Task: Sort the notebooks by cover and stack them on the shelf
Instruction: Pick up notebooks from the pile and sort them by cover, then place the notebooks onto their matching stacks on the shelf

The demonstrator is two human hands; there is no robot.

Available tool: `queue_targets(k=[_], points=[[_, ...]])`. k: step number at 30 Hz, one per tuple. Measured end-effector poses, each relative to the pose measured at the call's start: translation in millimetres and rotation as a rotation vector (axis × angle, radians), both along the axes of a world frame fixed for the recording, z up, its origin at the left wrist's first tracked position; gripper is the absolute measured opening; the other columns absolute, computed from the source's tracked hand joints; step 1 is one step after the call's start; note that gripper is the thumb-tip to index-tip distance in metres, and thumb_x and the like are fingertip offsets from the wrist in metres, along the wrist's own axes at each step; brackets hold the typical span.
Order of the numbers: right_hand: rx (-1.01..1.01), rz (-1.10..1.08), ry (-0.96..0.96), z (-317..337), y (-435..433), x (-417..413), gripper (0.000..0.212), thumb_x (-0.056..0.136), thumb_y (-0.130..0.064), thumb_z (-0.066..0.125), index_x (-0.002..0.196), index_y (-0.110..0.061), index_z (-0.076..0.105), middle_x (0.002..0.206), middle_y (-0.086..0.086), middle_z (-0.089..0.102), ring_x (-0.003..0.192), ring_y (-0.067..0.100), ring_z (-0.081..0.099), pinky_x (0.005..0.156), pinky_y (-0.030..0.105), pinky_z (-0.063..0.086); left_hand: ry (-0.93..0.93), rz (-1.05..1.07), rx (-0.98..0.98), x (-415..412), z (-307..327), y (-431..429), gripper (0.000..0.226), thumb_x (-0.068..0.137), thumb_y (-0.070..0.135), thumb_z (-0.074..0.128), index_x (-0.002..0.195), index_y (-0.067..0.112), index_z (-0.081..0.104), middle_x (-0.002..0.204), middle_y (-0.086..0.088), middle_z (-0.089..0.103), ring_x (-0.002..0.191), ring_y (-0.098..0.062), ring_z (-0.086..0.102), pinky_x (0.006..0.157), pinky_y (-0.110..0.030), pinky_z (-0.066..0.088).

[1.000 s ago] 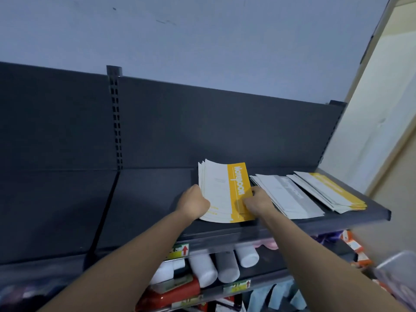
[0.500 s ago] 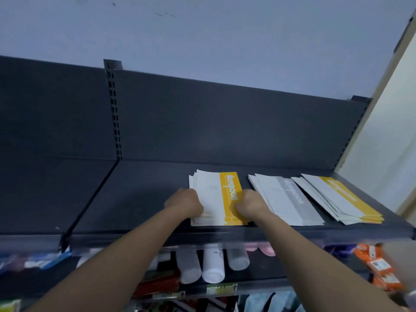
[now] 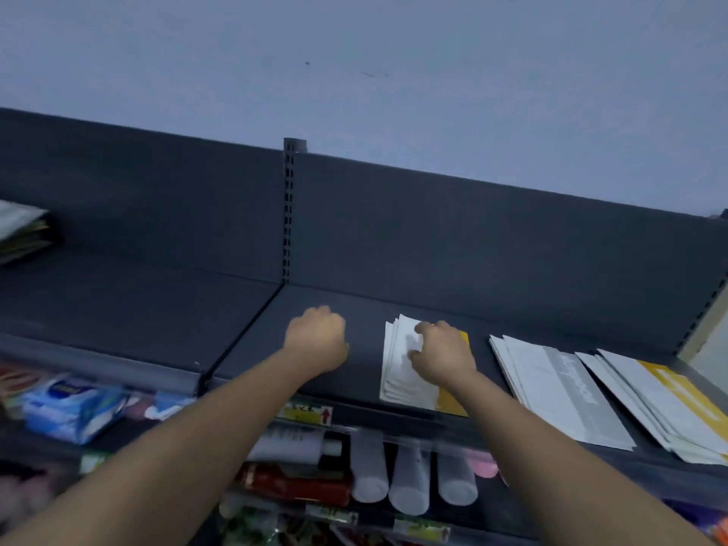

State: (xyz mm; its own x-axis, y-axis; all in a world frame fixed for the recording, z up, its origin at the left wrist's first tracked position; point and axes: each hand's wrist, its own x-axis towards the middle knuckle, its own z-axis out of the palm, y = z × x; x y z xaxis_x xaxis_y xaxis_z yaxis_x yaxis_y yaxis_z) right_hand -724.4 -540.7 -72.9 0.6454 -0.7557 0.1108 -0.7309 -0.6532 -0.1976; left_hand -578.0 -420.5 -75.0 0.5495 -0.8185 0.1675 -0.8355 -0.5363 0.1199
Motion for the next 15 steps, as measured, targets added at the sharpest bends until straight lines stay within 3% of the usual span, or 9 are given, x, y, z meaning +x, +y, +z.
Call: queue_targets(k=[6,15], points=[[-0.109,0.264,-0.027,22,50,69,0.046,0.094,-0.032,0.052,0.136,-0.016,0.046,0.133,0.009,0.046,0.125,0.029,0.042,0.100,0.040,0.038,-0.217,0.162,0.067,45,25,65,0.026,0.094,0.026,0.052,0.114,0.011,0.060,0.119,-0.008,0.052,0.114,-0.027,0.049,0.090,-0.037,0.039],[-0.221,0.528,-0.030,41,141,181,0.046,0.094,-0.035,0.053,0.136,-0.017,0.046,0.130,0.008,0.049,0.122,0.028,0.044,0.099,0.039,0.037,-0.283,0.364,0.081,127,41,170,0.026,0.090,0.024,0.053,0.113,0.012,0.057,0.119,-0.008,0.054,0.114,-0.027,0.053,0.088,-0.037,0.040]])
